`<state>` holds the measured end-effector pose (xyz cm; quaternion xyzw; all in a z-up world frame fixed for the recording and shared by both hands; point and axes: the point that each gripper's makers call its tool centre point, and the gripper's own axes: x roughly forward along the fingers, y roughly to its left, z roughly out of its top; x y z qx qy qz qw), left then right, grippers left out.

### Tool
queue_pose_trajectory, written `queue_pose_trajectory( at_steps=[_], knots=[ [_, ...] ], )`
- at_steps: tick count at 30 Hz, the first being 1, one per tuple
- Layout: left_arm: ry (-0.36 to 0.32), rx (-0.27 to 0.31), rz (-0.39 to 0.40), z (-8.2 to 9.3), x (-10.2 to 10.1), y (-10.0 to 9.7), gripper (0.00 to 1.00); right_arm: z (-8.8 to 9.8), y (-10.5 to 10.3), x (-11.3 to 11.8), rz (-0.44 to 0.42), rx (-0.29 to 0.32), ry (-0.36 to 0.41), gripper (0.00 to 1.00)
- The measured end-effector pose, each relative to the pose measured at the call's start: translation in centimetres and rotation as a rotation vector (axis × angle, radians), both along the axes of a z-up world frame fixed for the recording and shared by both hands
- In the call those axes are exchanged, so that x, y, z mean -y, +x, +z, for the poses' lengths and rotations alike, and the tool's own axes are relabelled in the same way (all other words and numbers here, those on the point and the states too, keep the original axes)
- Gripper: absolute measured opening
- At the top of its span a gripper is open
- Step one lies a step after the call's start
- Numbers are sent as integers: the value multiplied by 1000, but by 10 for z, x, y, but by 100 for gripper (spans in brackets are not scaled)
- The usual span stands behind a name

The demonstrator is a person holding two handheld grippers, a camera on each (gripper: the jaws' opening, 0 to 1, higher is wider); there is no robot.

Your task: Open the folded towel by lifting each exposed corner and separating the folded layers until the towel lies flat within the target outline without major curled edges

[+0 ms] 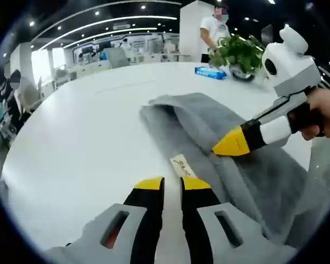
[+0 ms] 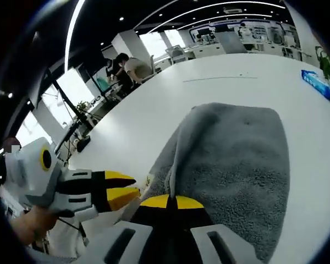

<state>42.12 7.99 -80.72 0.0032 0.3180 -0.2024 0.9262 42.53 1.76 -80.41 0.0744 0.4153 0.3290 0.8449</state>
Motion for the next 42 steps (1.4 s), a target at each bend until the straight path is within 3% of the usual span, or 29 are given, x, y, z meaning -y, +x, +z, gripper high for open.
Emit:
queue_pose_trajectory(
  at_steps=[4, 6, 8, 14, 16, 17, 24, 28, 31, 36, 42],
  knots=[
    [-81, -15, 27, 1, 4, 4, 8, -1, -1, -1, 27, 23, -29, 0],
    [-197, -39, 60, 7, 8, 7, 8, -3, -1, 1, 24, 21, -27, 0],
    [-259, -79, 96, 8, 8, 7, 10, -4, -1, 1, 20, 18, -22, 0],
    [-252, -103, 94, 1, 11, 8, 10, -7, 0, 0, 40, 35, -34, 0],
    [-246, -96, 104, 2, 12, 9, 6, -7, -1, 1, 34, 31, -23, 0],
    [-202, -69, 110, 3, 8, 11, 3, -7, 0, 1, 34, 31, -21, 0],
    [-56, 7, 17, 6, 17, 9, 1, -7, -1, 0, 67, 64, -51, 0],
    [-47, 41, -5, 13, 27, 8, 2, -7, -1, -2, 104, 94, -93, 0],
    [88, 56, -51, 2, 22, 9, 4, -7, 0, -1, 102, 99, -96, 0],
    [57, 55, -23, 1, 20, 11, 7, -7, -1, -2, 147, 134, -142, 0],
    [138, 89, -89, 0, 23, 8, 1, -9, 0, -5, 223, 196, -250, 0]
  ],
)
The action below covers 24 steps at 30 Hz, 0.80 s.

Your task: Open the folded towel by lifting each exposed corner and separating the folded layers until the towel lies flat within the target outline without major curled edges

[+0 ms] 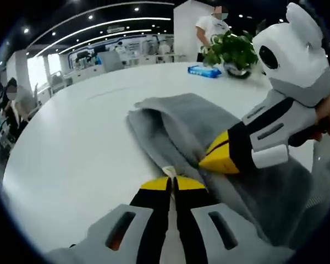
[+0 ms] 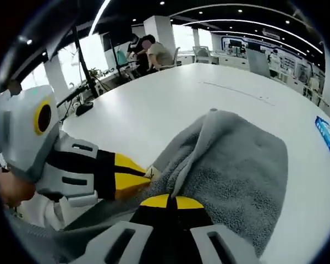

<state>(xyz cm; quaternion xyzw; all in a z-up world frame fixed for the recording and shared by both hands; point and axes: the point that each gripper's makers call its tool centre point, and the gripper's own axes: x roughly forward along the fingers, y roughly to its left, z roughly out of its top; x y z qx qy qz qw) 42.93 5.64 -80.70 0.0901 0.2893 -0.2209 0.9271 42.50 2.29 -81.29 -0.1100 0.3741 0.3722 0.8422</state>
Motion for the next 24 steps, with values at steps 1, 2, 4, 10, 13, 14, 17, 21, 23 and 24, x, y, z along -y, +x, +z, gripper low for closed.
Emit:
queue_pose_trajectory(
  at_steps=[1, 2, 4, 10, 13, 14, 17, 21, 23, 24],
  knots=[
    [4, 9, -8, 0, 1, 0, 1, -1, 1, 0, 9, 16, -13, 0],
    [10, 19, -17, -1, 2, 1, 1, -1, 2, 1, 36, 53, -44, 0],
    [15, 39, -36, -1, 1, 0, 1, 0, 1, 0, 92, 108, -95, 0],
    [109, 60, -124, 0, 3, 0, 1, -1, 1, -1, 132, 138, -101, 0],
    [184, 78, -151, 0, 5, -1, 1, -2, 2, -1, 148, 141, -108, 0],
    [178, 67, -144, -1, 6, -1, 1, -2, 2, -1, 146, 143, -107, 0],
    [208, 58, -165, -1, 7, 0, 1, -2, 3, 0, 128, 146, -89, 0],
    [221, 30, -163, -1, 7, 1, 1, -2, 6, -1, 119, 120, -73, 0],
    [233, 19, -168, -1, 8, 1, 1, -2, 5, -4, 119, 119, -83, 0],
    [234, 17, -168, -1, 7, 1, 1, -2, 6, -5, 117, 120, -86, 0]
  ],
)
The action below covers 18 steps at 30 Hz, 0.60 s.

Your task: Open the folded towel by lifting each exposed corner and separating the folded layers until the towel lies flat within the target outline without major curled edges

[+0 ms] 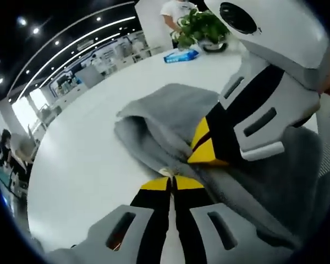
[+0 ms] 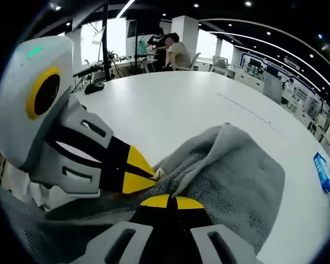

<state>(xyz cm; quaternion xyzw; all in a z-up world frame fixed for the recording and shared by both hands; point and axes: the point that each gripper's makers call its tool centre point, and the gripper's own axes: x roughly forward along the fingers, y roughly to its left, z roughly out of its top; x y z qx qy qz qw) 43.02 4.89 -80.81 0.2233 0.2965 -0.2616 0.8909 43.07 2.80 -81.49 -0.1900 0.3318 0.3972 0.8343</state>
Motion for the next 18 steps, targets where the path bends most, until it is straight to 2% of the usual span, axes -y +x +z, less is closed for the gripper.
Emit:
queue_pose_trajectory(
  at_steps=[6, 9, 12, 13, 15, 18],
  knots=[
    [-18, -17, -3, -1, -2, 0, 1, 1, 0, -1, -48, -72, 26, 0],
    [-37, -17, 3, -1, -2, 0, 1, 0, 2, -1, -68, -81, 24, 0],
    [-15, -18, -17, 0, -1, -1, 1, 0, 0, -1, -75, -88, 19, 0],
    [16, -7, -51, 0, -1, 0, 1, 1, 1, 1, -89, -102, 38, 0],
    [21, -8, -47, 0, -2, 0, 1, 2, 1, 3, -110, -118, 76, 0],
    [-10, -33, -19, 1, -4, -1, 1, 4, 4, 7, -140, -139, 128, 0]
  ],
)
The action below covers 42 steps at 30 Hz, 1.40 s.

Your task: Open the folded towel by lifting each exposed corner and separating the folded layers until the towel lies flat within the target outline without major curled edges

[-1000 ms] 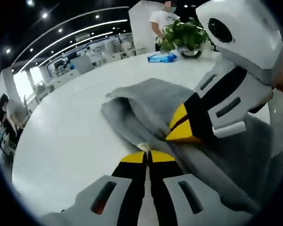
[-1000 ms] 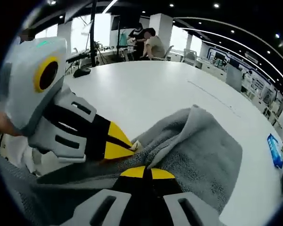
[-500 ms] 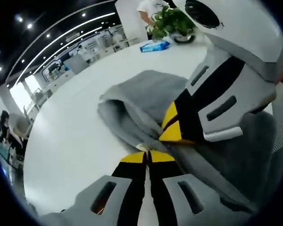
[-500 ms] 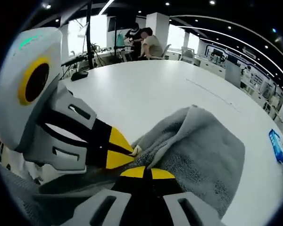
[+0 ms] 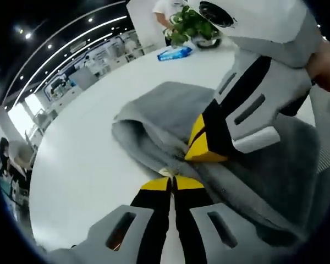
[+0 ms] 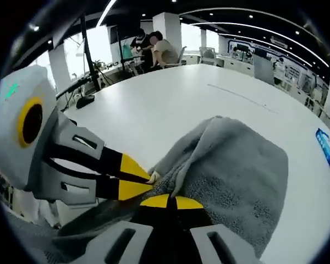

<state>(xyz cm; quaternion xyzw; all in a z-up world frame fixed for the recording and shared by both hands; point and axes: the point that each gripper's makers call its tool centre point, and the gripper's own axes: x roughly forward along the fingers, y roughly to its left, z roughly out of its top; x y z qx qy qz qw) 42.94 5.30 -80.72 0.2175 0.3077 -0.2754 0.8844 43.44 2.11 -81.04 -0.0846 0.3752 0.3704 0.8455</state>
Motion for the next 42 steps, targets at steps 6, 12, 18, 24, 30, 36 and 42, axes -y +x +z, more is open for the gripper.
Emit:
queue_pose_trajectory(
  at_steps=[6, 12, 18, 24, 30, 36, 42],
  knots=[
    [10, -31, 0, 0, -6, 1, 1, 7, -1, 11, -37, 5, 15, 0],
    [-28, -34, 16, -2, -7, 3, 1, 8, 7, 31, -60, 21, -12, 0],
    [-6, -2, 17, -2, -4, 2, 1, 6, 6, 48, -105, 9, -27, 0],
    [-31, 0, 39, -1, -5, 4, 1, 4, 9, 78, -162, 11, -42, 0],
    [-1, 8, 26, -1, -4, 3, 1, 4, 9, 85, -203, -1, -19, 0],
    [-7, -3, 26, -1, -4, 4, 1, 8, 11, 95, -211, 15, -45, 0],
    [-4, -2, 29, -1, -5, 3, 1, 4, 9, 116, -243, 10, -67, 0]
  ],
)
